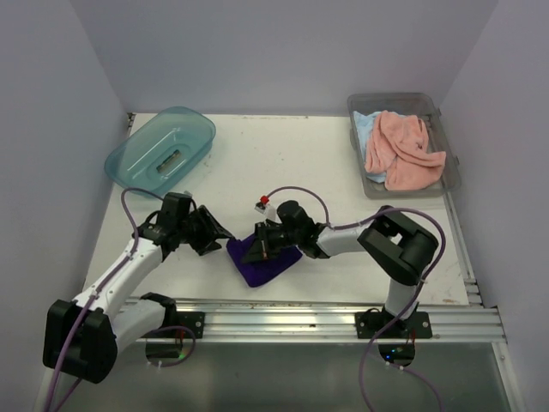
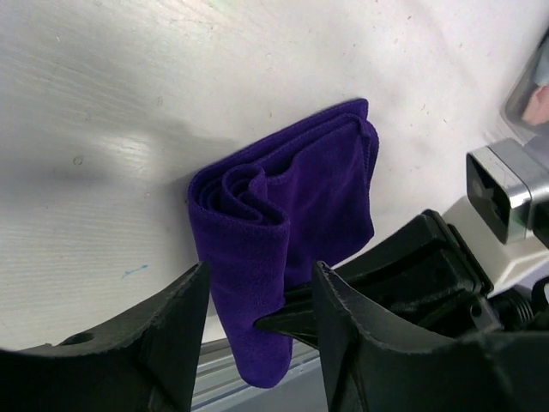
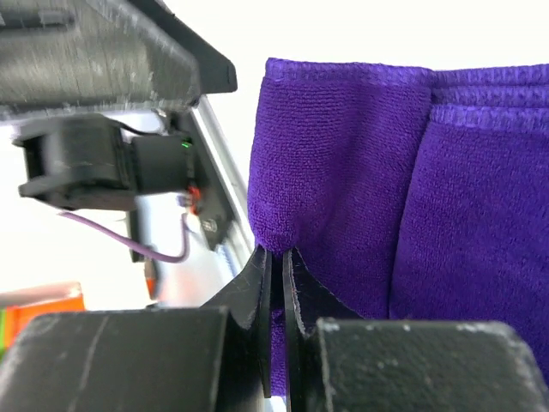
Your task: Roll the towels
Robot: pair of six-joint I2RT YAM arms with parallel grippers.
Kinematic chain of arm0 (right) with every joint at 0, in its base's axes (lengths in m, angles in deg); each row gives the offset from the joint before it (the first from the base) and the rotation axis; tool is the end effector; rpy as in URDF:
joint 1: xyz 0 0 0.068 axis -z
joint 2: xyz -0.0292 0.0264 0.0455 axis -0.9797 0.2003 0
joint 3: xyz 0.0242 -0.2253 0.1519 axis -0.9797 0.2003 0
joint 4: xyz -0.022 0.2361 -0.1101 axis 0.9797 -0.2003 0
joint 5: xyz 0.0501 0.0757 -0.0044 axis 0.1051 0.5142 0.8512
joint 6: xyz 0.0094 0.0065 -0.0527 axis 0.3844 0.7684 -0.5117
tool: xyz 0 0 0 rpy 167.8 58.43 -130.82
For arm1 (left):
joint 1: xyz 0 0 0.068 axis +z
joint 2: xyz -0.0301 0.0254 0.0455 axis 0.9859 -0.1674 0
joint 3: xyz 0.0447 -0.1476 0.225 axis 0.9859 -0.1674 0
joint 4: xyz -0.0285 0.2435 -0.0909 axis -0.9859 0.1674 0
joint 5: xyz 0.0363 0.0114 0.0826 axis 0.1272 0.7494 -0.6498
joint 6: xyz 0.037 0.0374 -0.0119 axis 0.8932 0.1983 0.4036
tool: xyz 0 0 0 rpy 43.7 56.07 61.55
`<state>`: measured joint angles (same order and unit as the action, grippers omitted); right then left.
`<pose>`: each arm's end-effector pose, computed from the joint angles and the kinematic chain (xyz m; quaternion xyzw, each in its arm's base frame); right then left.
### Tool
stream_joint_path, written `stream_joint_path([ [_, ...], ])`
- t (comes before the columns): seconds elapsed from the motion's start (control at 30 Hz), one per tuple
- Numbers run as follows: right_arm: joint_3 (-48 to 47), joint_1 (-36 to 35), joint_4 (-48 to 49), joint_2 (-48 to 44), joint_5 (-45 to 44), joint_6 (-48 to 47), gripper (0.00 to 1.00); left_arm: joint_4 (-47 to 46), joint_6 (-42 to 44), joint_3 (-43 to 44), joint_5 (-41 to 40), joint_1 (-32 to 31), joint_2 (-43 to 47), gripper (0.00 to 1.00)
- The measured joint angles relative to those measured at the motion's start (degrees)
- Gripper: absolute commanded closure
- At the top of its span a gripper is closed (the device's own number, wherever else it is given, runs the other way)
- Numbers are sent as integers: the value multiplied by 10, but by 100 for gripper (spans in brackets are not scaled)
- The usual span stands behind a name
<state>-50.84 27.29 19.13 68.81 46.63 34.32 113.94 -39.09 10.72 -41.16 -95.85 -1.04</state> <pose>0.2071 0.2886 0.1423 -0.1558 0.8287 0.5264 0.1089 0.1859 -0.0620 0.2026 -0.3078 0.8924 -0.2917 0.1543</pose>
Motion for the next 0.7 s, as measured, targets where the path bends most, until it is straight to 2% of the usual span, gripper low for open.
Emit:
stream_joint_path([
  [0.2,12,29,100,49,63,70,100,-17,13,-4,25,-3,10,64],
  [0.4,29,50,205,99,106,140,100,-46,15,-4,40,-47,-9,71],
  [0.7,33,60,237,102,115,160,100,-109,15,-4,42,-63,-96,73],
])
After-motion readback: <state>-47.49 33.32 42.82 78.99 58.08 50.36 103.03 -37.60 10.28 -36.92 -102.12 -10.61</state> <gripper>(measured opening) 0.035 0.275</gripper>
